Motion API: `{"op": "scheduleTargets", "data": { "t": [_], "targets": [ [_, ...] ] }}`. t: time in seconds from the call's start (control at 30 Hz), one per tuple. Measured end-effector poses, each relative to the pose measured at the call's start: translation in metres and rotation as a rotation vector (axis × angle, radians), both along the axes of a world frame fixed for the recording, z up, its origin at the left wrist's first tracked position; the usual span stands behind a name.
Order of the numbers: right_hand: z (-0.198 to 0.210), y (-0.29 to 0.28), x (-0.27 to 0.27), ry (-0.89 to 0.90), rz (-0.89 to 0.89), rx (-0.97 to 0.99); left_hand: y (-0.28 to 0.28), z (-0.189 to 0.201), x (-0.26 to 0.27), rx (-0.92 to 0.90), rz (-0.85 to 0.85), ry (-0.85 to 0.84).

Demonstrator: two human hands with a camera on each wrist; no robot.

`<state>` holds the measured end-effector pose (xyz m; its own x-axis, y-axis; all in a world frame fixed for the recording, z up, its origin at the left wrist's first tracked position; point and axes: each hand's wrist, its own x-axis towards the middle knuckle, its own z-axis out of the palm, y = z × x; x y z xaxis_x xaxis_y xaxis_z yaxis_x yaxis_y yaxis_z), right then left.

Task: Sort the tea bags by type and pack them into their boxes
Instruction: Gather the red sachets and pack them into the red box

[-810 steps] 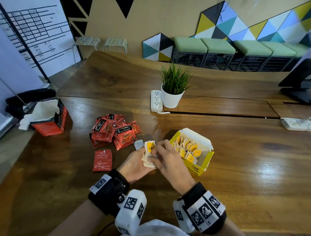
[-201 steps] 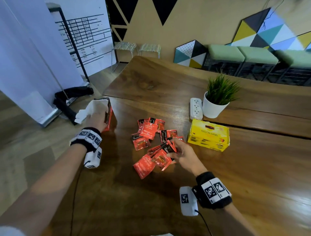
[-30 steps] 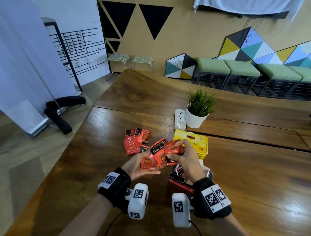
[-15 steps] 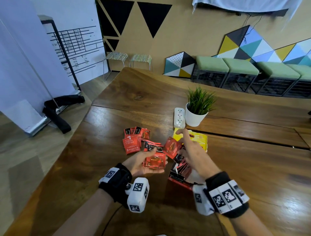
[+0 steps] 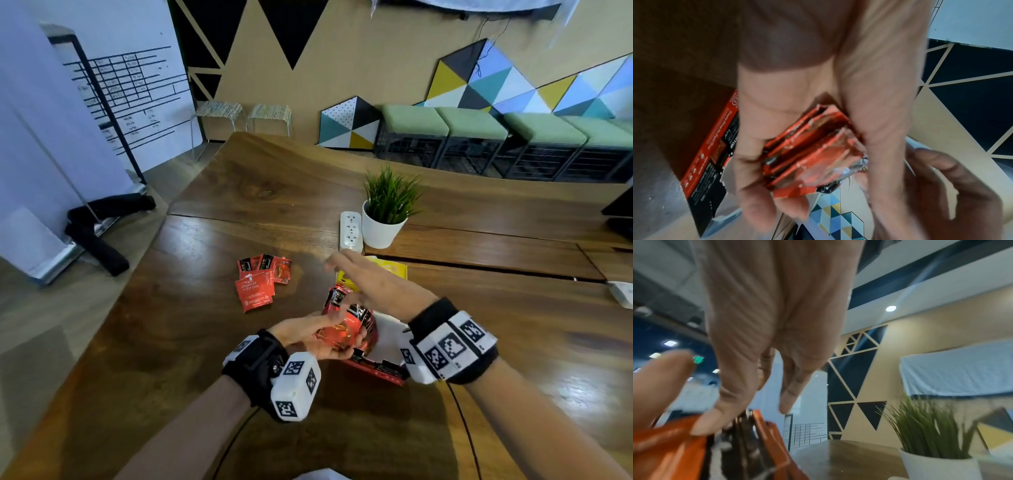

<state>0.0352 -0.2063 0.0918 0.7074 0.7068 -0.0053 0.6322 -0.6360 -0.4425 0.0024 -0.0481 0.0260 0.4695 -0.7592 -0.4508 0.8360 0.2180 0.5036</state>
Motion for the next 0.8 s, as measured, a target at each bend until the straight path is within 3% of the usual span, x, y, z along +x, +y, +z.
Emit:
{"op": "scheduleTargets", "data": {
  "t": [0.07,0.13,0.23,0.37,0.5,0.8],
  "targets": [
    [0.002,-0.008,-0.004,0.126,-0.079,0.034,0.0,-0.001,0.002,0.077,0.042,-0.041],
    [-0.002,-0.011,-0.011,0.234,-0.098,-0.052,-0.003,-0.001,0.005,0.157,0.048,-0.115],
    [-0.014,-0.012,-0.02,0.26,-0.118,-0.119,-0.011,0.0,0.01,0.204,0.028,-0.209],
    [0.0,-0.03,-0.014,0.344,-0.154,-0.018,-0.02,0.006,0.009,0.428,-0.09,-0.527],
    [0.001,-0.049,-0.004,0.17,-0.151,-0.026,-0.032,0.008,0.012,0.731,-0.211,-0.838],
    [-0.014,-0.066,-0.022,-0.141,-0.16,-0.143,-0.049,0.011,0.009,0.795,-0.217,-1.003]
  ]
}}
